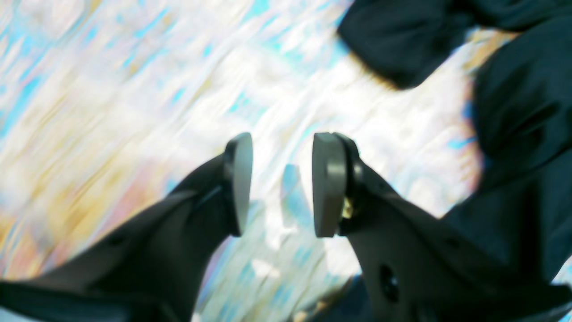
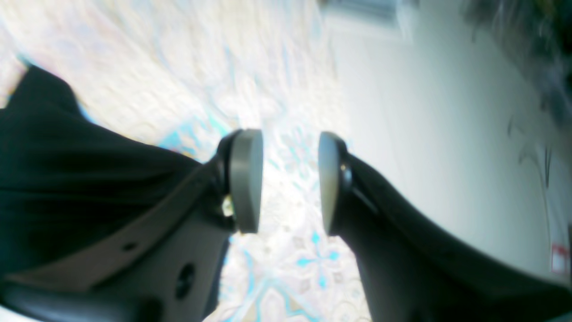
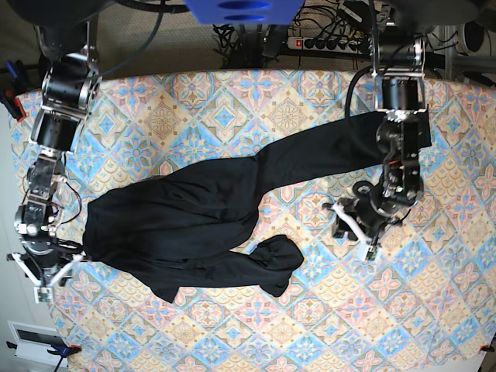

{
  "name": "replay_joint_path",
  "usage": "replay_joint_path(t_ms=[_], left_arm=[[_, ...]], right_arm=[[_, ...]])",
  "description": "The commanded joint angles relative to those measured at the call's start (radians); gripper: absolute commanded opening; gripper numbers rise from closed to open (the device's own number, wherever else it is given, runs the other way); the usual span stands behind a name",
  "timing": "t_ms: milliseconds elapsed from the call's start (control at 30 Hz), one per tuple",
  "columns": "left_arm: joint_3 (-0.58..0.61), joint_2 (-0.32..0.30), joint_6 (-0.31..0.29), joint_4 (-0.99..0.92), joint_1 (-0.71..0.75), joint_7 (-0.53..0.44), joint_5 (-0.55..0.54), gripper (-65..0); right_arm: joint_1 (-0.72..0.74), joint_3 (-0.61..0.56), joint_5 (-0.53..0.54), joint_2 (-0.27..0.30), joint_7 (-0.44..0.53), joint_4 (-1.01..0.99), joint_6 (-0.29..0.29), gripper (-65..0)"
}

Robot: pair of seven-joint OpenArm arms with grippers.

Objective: Layout the t-shirt on the table in an organized manner, then fold the t-shirt properly
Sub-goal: 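Drag the shirt with the left gripper, then release it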

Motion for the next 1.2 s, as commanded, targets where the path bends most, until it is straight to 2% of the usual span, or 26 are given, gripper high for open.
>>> replay_joint_path(t_ms=[0, 167, 433, 567, 633, 667, 767, 800, 867, 933, 1100, 1167], left_arm=[[0.019, 0.013, -0.003, -0.021, -0.044, -0.038, 0.012, -44.7], [0.131, 0.093, -0.003, -0.199, -0.153, -0.098, 0.081, -44.3], [0.344, 0.2, -0.003, -0.262, -0.182, -0.101, 0.075, -44.2], [0.39, 0.285, -0.003, -0.409, -0.213, -0.147, 0.081, -44.6], [0.41, 0.312, -0.003, -0.507, -0.239, -0.173, 0.075, -46.0], [0.419, 0.322, -0.003, -0.549, -0.253, -0.184, 0.072, -48.8], [0.408, 0.328, -0.003, -0.555, -0.267, -0.218, 0.069, -62.3], [0.39, 0.328, -0.003, -0.553, -0.271, -0.222, 0.069, -65.0], [0.338, 0.323, -0.003, -0.529, -0.296, -0.222, 0.069, -65.0], [0.261, 0.283, -0.003, -0.444, -0.302, -0.202, 0.069, -64.9], [0.091, 0.2, -0.003, -0.185, -0.31, -0.073, 0.069, -65.0], [0.053, 0.162, -0.003, -0.104, -0.313, -0.034, 0.069, -65.0]], right_arm=[[-0.032, -0.002, 0.005, 0.004, 0.003, 0.047, 0.001, -44.4], [-0.195, -0.028, 0.005, -0.061, 0.003, 0.229, 0.001, -44.4], [-0.376, -0.056, 0.005, -0.136, 0.003, 0.421, 0.006, -44.1], [-0.443, -0.07, 0.005, -0.16, -0.006, 0.496, 0.006, -44.1], [-0.471, -0.077, 0.005, -0.173, -0.022, 0.53, 0.006, -44.1], [-0.488, -0.082, 0.005, -0.176, -0.023, 0.55, 0.006, -44.1], [-0.523, -0.083, 0.005, -0.185, -0.023, 0.576, 0.006, -44.1], [-0.531, -0.083, 0.008, -0.185, -0.023, 0.577, 0.006, -44.1], [-0.543, -0.082, 0.055, -0.185, -0.023, 0.579, 0.008, -44.1], [-0.551, -0.08, 0.118, -0.185, -0.025, 0.579, 0.008, -44.1], [-0.557, -0.082, 0.189, -0.185, -0.026, 0.579, 0.008, -44.1], [-0.552, -0.082, 0.212, -0.185, -0.06, 0.574, 0.008, -44.0]])
